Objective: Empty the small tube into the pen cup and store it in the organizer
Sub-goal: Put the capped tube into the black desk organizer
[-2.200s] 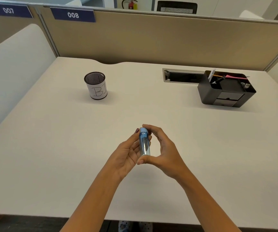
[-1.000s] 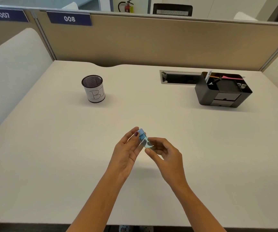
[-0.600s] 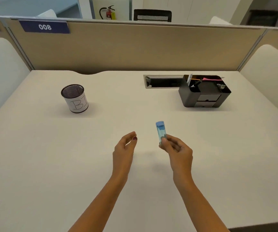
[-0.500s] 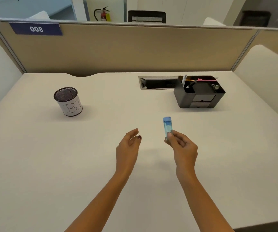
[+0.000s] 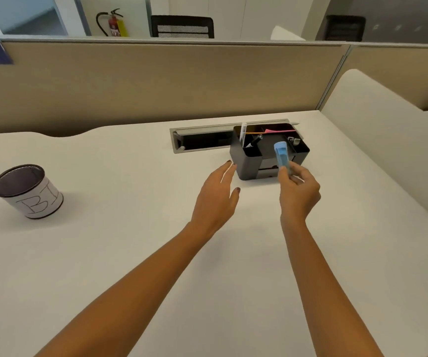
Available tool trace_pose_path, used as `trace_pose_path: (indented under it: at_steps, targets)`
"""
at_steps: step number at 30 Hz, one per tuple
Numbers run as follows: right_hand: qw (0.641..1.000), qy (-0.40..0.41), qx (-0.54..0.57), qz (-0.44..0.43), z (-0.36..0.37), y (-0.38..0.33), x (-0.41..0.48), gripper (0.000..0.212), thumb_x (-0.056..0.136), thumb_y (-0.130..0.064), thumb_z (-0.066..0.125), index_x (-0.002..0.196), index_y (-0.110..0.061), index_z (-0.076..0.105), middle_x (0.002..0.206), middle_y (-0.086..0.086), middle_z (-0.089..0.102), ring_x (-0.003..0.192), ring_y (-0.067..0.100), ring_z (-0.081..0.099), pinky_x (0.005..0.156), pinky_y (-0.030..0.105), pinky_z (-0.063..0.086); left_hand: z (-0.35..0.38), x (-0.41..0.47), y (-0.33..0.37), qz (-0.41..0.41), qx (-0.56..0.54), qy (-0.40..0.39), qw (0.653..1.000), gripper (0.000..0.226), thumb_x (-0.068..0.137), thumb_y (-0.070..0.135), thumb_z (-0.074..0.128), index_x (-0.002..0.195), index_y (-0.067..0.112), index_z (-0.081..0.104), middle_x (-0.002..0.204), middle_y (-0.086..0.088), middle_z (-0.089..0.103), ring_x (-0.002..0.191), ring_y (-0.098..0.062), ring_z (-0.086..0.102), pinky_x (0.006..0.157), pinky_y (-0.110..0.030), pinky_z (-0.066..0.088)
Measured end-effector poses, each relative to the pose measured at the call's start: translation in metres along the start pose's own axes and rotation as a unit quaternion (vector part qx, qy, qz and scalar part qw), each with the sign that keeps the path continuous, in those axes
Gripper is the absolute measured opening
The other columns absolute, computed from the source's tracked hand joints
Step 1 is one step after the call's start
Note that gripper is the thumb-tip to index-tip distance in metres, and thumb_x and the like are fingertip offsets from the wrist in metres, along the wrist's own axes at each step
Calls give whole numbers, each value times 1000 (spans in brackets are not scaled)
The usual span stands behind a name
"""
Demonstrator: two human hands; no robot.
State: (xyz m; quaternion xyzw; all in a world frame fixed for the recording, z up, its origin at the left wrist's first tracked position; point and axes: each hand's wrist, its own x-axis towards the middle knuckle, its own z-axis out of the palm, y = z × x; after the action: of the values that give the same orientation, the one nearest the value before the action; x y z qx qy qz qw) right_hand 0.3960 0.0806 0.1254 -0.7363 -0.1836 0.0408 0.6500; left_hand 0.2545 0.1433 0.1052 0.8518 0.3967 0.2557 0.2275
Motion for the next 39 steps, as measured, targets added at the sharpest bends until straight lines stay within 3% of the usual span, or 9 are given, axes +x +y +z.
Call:
trace_pose_path:
  at_steps: [2, 7, 15, 18, 23, 39]
  targets:
    - [1000, 14, -10, -16, 7, 3, 21, 28, 91, -16, 70, 118, -10, 70, 112, 13, 73, 98, 23, 71, 77, 28, 60, 11, 21, 1, 13, 28, -11, 999, 61, 97, 33, 50, 149, 18, 23, 159, -4, 23, 146, -23, 23, 116, -34, 16]
    - [995, 31, -64, -75, 32, 16, 72, 30, 91, -16, 69, 120, -7, 70, 105, 14, 74, 90, 20, 71, 60, 0, 45, 41, 63, -3, 44, 87, -34, 995, 69, 95, 42, 48, 151, 17, 14, 161, -6, 15, 148, -26, 11, 114, -36, -1]
    - [974, 13, -172, -148, 57, 39, 117, 32, 92, -17, 68, 123, -7, 68, 112, 15, 73, 99, 25, 67, 74, 25, 54, 68, 74, -12, 54, 128, -27, 990, 71, 95, 47, 43, 151, 18, 11, 162, -5, 12, 149, -26, 7, 110, -35, -16]
    - [964, 11, -213, -157, 63, 47, 126, 30, 92, -18, 69, 120, -8, 68, 110, 13, 72, 100, 25, 62, 72, 26, 51, 72, 75, -13, 51, 129, -18, 990, 71, 95, 47, 43, 151, 19, 10, 162, -5, 11, 149, -25, 6, 107, -32, -21]
    - [953, 5, -250, -171, 68, 55, 131, 28, 93, -18, 68, 118, -8, 68, 108, 14, 72, 99, 26, 61, 71, 25, 45, 76, 75, -13, 47, 103, -18, 993, 73, 95, 44, 46, 152, 19, 8, 162, -4, 9, 149, -24, 6, 112, -33, -12]
    - [942, -2, -292, -167, 72, 56, 130, 33, 96, -20, 61, 126, -4, 60, 120, 18, 65, 110, 29, 58, 87, 36, 55, 77, 76, -16, 44, 82, -16, 996, 74, 94, 43, 48, 152, 20, 8, 162, -2, 9, 149, -23, 7, 109, -29, -16]
